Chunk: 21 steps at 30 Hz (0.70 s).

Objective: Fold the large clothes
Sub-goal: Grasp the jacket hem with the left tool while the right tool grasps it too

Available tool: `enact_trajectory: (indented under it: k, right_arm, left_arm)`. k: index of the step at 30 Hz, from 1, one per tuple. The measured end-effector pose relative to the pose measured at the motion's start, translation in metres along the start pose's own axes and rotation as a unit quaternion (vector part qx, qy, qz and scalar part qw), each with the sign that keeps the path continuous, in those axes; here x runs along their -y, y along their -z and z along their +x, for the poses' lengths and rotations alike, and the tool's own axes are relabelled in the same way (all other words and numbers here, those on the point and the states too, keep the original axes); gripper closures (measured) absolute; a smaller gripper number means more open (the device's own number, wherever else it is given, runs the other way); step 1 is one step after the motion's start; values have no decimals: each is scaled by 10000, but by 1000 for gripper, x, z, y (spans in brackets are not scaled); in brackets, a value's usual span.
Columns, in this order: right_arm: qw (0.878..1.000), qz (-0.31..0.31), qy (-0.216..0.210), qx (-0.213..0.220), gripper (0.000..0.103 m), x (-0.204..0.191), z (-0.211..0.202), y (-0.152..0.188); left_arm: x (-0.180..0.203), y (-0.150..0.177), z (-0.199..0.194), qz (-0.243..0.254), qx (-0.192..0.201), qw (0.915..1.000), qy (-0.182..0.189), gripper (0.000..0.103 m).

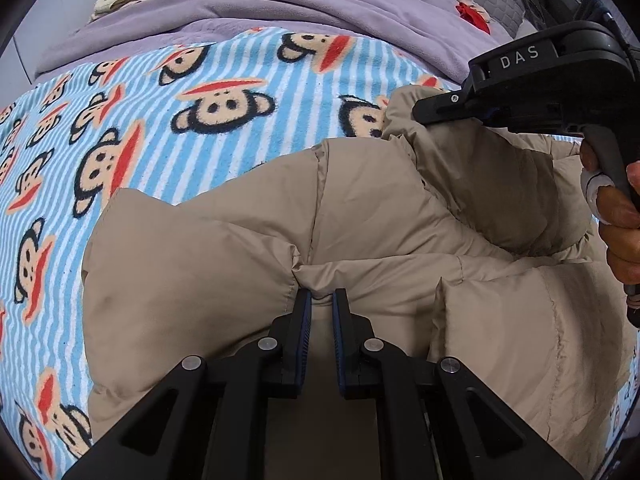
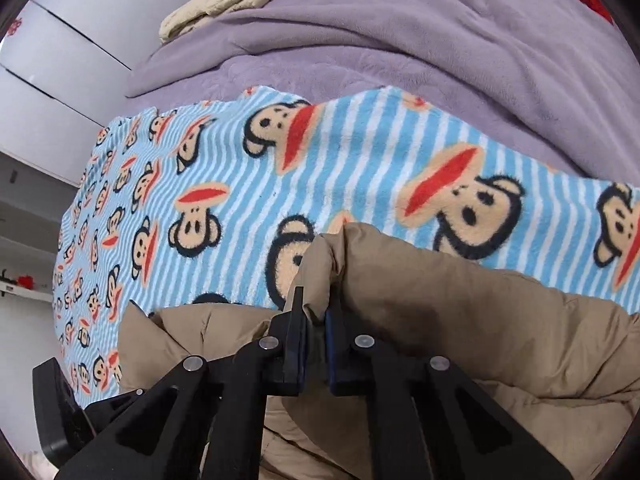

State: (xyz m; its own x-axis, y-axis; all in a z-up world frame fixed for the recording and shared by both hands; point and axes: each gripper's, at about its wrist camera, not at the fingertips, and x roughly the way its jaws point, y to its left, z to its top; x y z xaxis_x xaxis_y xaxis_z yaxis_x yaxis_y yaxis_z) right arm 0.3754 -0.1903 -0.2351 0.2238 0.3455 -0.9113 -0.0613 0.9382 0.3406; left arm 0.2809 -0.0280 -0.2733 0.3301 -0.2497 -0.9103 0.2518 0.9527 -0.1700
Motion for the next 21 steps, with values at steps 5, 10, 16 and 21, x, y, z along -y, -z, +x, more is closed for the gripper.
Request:
enact_trajectory:
  k: [5, 10, 16, 21]
  right_arm:
    - [9963, 273, 706, 413, 98, 21, -11, 6]
    - [9947, 542, 720, 489, 98, 36, -6, 7]
    - [9831, 1350, 245, 1210, 96, 62, -76, 22]
    - [9792, 1447, 0, 1419, 96, 81, -129, 60]
  left_arm:
    - [1, 2, 1, 28, 45, 10000, 2, 91]
    - [1, 1, 1, 49, 4, 10000, -11, 91]
    - [-8, -23, -30, -103, 75, 9993, 360, 91]
    - [23, -59, -42, 370, 347, 9941, 960, 91]
